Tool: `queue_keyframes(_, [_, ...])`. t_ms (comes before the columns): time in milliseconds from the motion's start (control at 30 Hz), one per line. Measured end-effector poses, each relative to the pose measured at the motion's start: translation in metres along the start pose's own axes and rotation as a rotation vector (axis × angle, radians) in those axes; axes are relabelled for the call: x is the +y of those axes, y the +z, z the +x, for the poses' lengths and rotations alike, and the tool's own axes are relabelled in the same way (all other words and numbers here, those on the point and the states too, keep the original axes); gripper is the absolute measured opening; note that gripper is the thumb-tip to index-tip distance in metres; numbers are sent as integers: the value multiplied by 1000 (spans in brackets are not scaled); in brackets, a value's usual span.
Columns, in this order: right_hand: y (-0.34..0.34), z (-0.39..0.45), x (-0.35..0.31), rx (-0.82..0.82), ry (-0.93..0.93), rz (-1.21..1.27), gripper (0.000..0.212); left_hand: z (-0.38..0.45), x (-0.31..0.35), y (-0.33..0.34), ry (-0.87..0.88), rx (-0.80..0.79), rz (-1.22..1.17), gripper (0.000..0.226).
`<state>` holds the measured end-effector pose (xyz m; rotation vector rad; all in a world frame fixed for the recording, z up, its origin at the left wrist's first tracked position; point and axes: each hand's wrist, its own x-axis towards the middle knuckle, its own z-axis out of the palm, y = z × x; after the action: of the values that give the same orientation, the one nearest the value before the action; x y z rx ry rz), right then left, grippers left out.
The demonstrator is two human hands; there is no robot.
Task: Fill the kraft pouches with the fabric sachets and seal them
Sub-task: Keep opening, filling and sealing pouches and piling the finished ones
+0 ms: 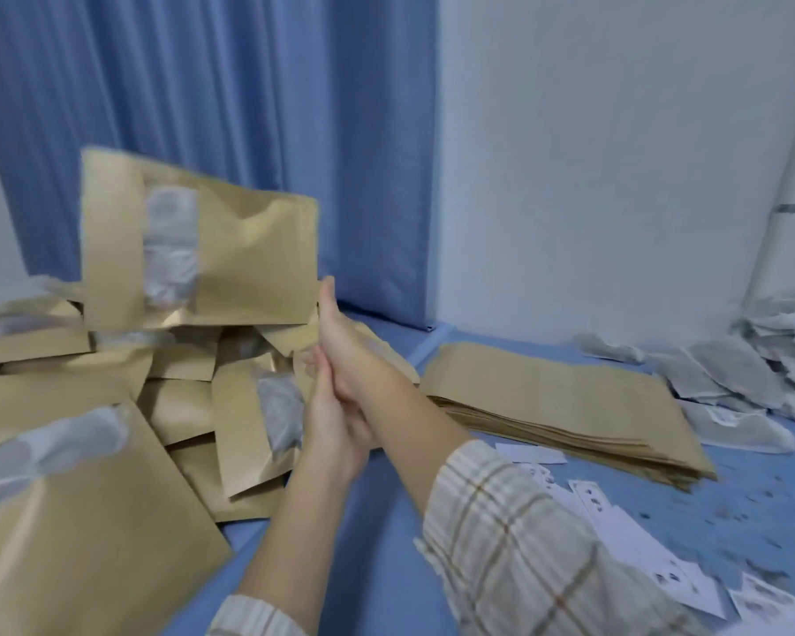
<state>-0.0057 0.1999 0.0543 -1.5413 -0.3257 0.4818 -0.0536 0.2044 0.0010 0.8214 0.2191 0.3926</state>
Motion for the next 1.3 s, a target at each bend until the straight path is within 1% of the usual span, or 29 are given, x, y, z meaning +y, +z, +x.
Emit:
queue_keyframes(33, [-3, -1, 4, 2, 44, 35, 98, 2, -5, -2, -27, 4, 5, 44])
queue_keyframes(100, [-17, -1, 19, -23, 71, 77, 86, -1, -17, -1, -82, 21, 33, 30])
queue_keyframes(133, [-28, 0, 24, -5, 74, 115, 81, -2, -27, 0, -112, 45, 65, 28])
queue_keyframes(200, [-55, -4, 41, 56, 40, 120, 69, -8, -44, 8, -178, 45, 146, 27])
queue_keyframes(300, [-92, -19, 65, 118, 8, 152, 45, -11, -73, 24, -264, 23, 231, 26])
queue_keyframes(367, [-119, -31, 76, 172, -9, 103, 31, -18, -94, 42, -310, -8, 270, 31])
queue_keyframes(433, [-147, -46, 83, 235, -41, -46, 28, -26, -115, 61, -344, -34, 321, 34])
queue_keyframes(533, [-189, -62, 88, 350, -122, -272, 29, -34, -141, 87, -378, -35, 429, 30])
queue_keyframes(600, [-215, -67, 93, 432, -182, -492, 26, -38, -152, 103, -405, -59, 382, 30])
queue_keyframes(700, [-250, -60, 104, 494, -239, -812, 30, -33, -165, 115, -385, 0, 370, 29])
queue_keyframes(767, [-268, -48, 113, 467, -258, -1030, 37, -24, -172, 117, -340, 35, 342, 27])
queue_keyframes(867, [-284, -32, 129, 372, -255, -1410, 45, -12, -180, 115, -306, 101, 294, 26])
queue_keyframes(900, [-288, -25, 136, 352, -244, -1485, 49, -7, -183, 114, -302, 116, 270, 23])
queue_keyframes(1000, [-293, -18, 147, 332, -187, -1553, 56, 4, -192, 112, -314, 127, 222, 11])
queue_keyframes(1067, [-297, -17, 151, 338, -201, -1593, 54, 10, -199, 109, -327, 142, 205, 9])
queue_keyframes(1100, [-299, -18, 152, 347, -232, -1628, 49, 10, -201, 108, -337, 140, 194, 10])
queue_keyframes(1133, [-301, -21, 152, 360, -292, -1670, 42, 10, -203, 107, -345, 131, 174, 11])
queue_keyframes(1200, [-303, -31, 148, 424, -471, -1794, 27, 10, -203, 108, -348, 118, 143, 8])
queue_keyframes(1233, [-304, -39, 145, 441, -521, -1860, 25, 11, -203, 108, -342, 117, 137, 7])
queue_keyframes(1300, [-305, -51, 142, 459, -634, -1874, 37, 11, -200, 109, -324, 112, 131, 14])
